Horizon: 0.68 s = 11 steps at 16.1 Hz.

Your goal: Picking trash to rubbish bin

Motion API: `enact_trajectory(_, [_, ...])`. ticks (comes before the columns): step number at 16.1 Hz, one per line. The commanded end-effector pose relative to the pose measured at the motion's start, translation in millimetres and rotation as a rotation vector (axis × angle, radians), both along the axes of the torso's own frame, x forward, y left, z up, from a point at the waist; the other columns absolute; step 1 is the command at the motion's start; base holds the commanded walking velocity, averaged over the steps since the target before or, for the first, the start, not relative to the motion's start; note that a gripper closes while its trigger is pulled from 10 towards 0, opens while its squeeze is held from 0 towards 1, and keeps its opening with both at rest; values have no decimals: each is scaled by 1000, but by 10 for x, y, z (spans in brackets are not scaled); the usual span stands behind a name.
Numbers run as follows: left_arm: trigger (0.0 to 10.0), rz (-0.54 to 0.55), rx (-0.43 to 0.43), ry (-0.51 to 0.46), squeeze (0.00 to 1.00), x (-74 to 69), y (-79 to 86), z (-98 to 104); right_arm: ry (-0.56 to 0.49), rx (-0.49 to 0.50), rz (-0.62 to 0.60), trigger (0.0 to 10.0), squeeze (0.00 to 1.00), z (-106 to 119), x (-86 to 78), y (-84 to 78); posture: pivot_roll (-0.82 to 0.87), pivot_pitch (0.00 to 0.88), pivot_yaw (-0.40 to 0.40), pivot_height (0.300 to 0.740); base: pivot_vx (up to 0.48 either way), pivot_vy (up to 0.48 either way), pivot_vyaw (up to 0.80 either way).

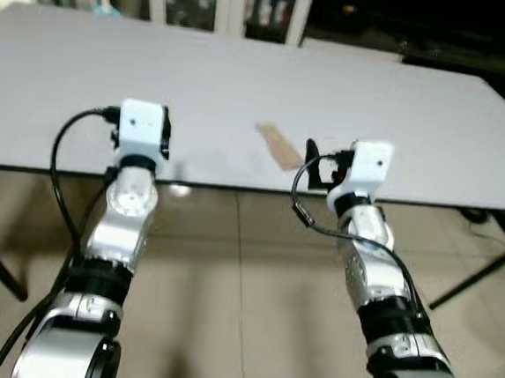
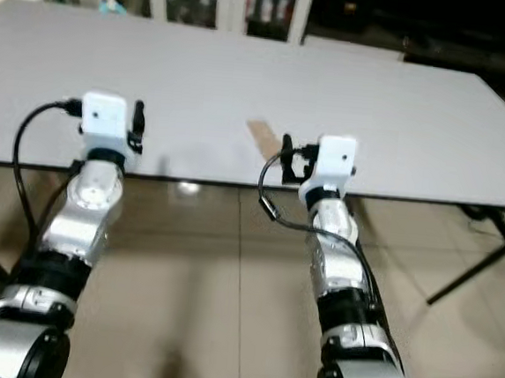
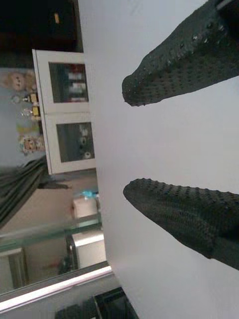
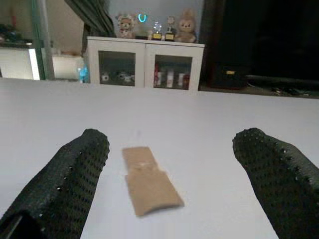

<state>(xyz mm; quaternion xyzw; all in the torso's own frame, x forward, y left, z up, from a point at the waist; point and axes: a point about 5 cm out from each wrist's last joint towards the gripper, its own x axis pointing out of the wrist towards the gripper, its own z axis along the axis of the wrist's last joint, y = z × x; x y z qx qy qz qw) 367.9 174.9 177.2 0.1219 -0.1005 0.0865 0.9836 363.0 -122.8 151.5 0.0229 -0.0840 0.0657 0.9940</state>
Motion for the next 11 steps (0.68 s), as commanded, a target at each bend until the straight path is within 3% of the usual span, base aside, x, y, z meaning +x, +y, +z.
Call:
enact_trajectory(1, [10000, -38, 2, -2, 0, 11, -141, 17, 5, -1, -44, 10000, 0, 5, 7, -157, 18, 11, -98, 740, 480, 0, 0])
enact_trajectory(11, [10000, -37, 4, -3, 0, 12, -134, 27, 12, 1, -35, 10000, 0, -7, 3, -138, 19, 11, -97, 740, 480, 0, 0])
